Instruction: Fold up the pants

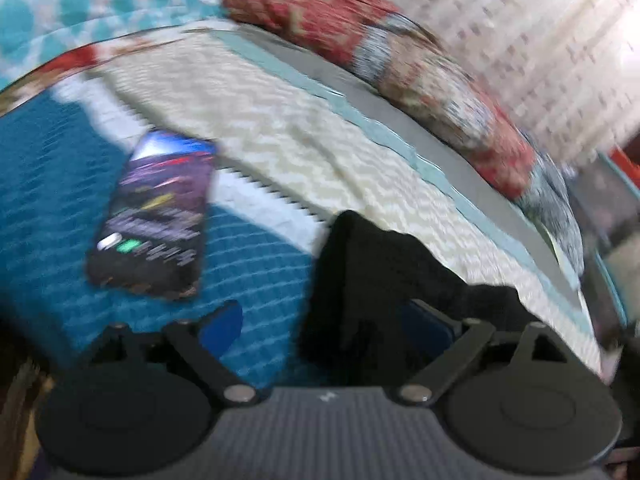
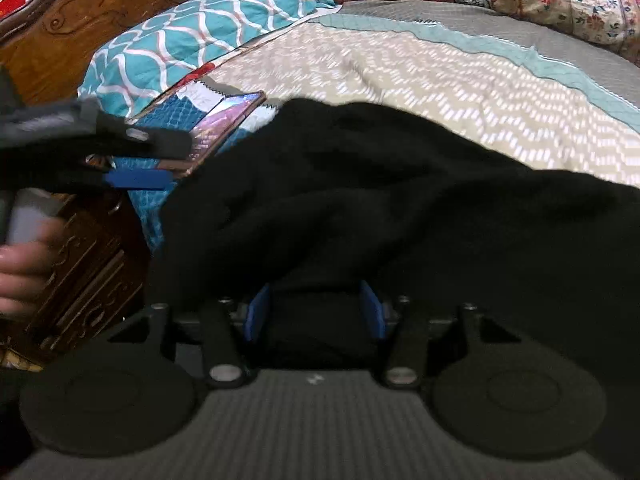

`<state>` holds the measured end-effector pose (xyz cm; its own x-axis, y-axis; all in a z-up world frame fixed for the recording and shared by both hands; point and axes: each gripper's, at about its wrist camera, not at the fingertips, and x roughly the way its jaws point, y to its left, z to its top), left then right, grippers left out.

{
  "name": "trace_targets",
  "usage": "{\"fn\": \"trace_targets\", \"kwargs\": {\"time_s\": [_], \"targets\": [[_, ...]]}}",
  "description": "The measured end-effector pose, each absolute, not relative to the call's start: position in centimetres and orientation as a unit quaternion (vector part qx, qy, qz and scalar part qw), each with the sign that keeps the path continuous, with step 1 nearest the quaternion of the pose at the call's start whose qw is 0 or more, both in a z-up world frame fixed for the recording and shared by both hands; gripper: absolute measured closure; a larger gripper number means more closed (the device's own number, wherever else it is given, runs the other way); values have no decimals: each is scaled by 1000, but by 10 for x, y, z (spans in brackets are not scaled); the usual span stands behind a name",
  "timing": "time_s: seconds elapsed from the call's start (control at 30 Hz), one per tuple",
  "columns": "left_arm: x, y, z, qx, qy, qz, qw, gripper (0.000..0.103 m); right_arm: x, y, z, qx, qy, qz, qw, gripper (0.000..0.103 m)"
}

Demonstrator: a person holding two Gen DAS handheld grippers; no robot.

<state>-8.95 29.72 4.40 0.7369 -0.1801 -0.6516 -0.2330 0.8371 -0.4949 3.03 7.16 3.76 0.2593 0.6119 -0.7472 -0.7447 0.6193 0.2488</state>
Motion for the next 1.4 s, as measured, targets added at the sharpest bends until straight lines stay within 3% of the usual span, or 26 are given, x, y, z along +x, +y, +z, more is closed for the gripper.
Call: {"fn": "trace_targets", "kwargs": {"time_s": [0.13,0.17,0.2,0.27,0.37,0.47,0.53,0.57,0.6,0.63,0.77,0.8,0.93,1.07,1.3,1.4], "targets": [[-49,285,22,-276,400,-54,873,1,23,62,25,-62,444,411,794,45],[-40,281,16,-281,407,-71,866,14,24,63,20,-59,453,404,793,45],[-34,274,15,-268,408,-69,870,51,25,66,15,-55,455,399,794,45],[-26,263,25,-237,411,-67,878,74,18,67,17,-57,443,392,804,45],[-47,269,69,-243,332,-74,908,84,3,72,29,-61,396,396,827,45],[-72,271,92,-205,259,-15,944,86,0,77,33,-50,381,403,831,43],[-63,271,72,-168,281,43,944,85,7,89,23,-57,413,397,818,43],[-50,271,49,-153,322,69,932,81,11,95,14,-62,432,391,810,42],[-37,273,26,-145,365,91,915,68,13,97,9,-58,433,391,810,41],[-32,273,14,-143,381,103,908,64,15,95,9,-49,433,393,810,40],[-56,282,44,-167,336,111,920,36,11,72,29,-16,422,396,815,40],[-62,283,54,-176,320,120,923,33,8,64,35,-8,410,397,821,40],[-86,298,94,-219,261,158,927,33,-3,27,45,7,381,377,844,40],[-79,274,117,-209,253,108,938,33,3,-7,37,30,387,340,857,40],[-44,175,87,-128,340,-17,932,34,-1,-92,35,69,388,252,884,40],[-26,152,58,-75,408,3,910,34,-6,-141,18,75,425,173,885,42]]}}
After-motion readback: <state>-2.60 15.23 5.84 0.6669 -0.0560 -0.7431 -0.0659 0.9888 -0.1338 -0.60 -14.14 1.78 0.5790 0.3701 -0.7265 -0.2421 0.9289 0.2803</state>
